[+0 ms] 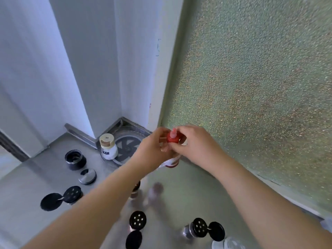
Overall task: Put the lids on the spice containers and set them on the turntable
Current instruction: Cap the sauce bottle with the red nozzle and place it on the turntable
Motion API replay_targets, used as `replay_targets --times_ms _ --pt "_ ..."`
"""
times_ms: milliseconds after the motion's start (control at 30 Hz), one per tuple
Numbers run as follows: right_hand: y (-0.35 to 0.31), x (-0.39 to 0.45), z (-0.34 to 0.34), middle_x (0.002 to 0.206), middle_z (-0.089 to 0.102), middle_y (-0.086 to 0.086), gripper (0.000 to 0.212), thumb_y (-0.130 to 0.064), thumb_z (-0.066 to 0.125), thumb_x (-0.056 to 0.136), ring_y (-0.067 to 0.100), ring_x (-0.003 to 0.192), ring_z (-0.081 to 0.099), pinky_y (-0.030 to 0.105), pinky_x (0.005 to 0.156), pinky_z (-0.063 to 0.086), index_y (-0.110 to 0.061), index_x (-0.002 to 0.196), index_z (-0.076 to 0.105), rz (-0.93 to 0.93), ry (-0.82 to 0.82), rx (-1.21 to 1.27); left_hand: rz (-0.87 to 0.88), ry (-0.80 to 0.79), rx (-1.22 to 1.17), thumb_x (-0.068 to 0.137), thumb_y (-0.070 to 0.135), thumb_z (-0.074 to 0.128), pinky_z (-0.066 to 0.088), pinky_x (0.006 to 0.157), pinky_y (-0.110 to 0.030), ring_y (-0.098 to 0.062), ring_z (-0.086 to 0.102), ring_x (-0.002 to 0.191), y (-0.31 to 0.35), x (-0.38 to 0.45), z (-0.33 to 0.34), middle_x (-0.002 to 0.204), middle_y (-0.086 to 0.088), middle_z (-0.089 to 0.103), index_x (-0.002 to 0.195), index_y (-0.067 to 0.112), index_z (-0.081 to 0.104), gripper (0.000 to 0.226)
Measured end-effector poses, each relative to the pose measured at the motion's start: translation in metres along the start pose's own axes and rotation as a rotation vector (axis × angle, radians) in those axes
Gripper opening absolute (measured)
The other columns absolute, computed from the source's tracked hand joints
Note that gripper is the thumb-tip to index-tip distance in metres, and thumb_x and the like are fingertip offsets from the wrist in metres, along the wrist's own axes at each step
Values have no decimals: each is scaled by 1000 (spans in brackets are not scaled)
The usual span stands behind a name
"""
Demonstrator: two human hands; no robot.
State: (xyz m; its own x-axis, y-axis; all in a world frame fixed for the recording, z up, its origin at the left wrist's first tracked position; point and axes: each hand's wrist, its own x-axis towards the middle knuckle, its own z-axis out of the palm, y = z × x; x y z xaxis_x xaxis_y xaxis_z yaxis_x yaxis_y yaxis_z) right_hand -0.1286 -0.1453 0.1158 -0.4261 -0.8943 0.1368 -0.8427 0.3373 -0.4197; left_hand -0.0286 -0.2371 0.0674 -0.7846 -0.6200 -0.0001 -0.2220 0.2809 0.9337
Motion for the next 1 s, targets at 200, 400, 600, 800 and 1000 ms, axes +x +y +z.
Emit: replay_targets --times_ms 200,400,600,800,1000 --pt "-44 57 51 88 69 1 17 -27 75 74 17 81 62 28 74 48 -18 86 66 -6 -89 134 -31 69 115 73 23 73 47 78 -6 1 59 90 -27 -2 -99 98 13 63 97 25 58 28" --pt "-70 85 117 89 67 -3 10 -23 67 77 18 86 61 27 73 45 -19 85 63 64 -226 102 -138 195 191 74 13 71 47 86 -22 -6 64 88 -80 -15 -175 87 14 66 87 27 60 22" --pt "-78 89 145 99 69 5 17 -25 67 78 23 93 64 39 86 52 -16 92 64 136 -279 71 -231 140 253 77 13 68 46 80 -22 -1 62 83 -128 -22 -211 87 16 64 82 33 56 24" --pt "-80 87 151 92 66 1 32 -29 71 77 19 90 62 29 81 48 -15 105 63 178 -347 91 -330 6 341 75 14 69 42 69 -14 -6 62 82 -164 -30 -214 91 9 66 85 28 59 20" --pt "-81 75 145 90 63 4 25 -38 67 81 25 91 63 28 68 45 -15 86 57 269 -381 -273 -358 -43 441 76 15 68 42 81 -22 -14 61 87 -185 -32 -211 92 7 63 100 18 63 25"
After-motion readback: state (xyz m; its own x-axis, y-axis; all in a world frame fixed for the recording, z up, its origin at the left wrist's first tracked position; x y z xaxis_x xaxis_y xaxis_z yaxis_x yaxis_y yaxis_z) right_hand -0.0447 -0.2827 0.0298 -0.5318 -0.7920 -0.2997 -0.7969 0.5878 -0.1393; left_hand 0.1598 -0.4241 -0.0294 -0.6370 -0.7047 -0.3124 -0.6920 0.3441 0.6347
